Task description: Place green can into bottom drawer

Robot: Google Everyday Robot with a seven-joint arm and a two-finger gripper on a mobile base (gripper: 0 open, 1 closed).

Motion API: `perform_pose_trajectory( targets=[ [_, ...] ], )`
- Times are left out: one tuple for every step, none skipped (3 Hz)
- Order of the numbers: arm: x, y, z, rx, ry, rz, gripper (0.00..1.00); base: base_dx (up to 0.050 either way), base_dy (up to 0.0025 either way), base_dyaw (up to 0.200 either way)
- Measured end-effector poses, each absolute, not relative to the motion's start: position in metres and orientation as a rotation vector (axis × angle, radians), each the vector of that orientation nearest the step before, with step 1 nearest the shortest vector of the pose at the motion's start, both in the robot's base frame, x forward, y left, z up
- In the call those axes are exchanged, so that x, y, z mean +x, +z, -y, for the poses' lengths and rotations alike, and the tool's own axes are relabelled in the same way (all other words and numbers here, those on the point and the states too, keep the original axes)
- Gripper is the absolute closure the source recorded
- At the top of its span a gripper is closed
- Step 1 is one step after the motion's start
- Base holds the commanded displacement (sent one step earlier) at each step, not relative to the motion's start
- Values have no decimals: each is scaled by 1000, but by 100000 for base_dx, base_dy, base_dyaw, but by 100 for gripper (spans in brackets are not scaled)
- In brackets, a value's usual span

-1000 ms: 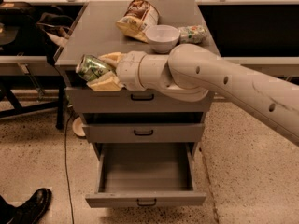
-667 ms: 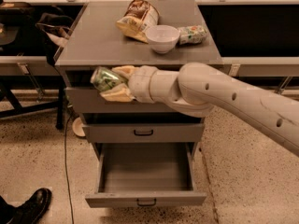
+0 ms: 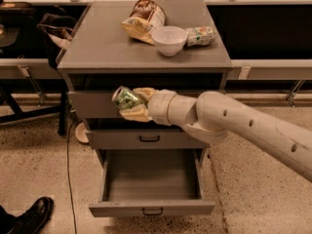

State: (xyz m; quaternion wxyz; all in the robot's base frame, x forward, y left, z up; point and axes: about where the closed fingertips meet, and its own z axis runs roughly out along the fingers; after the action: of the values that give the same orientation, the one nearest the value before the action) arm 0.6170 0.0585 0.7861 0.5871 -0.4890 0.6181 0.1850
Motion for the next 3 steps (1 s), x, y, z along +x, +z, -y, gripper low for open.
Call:
perform_pose_trajectory(
  targets=[
    [615, 760, -50, -1105, 441, -1486, 100, 0, 0, 0],
    [611, 735, -45, -1074, 456, -1534, 100, 0, 0, 0],
    [597, 718, -49, -1064, 499, -1569, 100, 0, 0, 0]
  ],
)
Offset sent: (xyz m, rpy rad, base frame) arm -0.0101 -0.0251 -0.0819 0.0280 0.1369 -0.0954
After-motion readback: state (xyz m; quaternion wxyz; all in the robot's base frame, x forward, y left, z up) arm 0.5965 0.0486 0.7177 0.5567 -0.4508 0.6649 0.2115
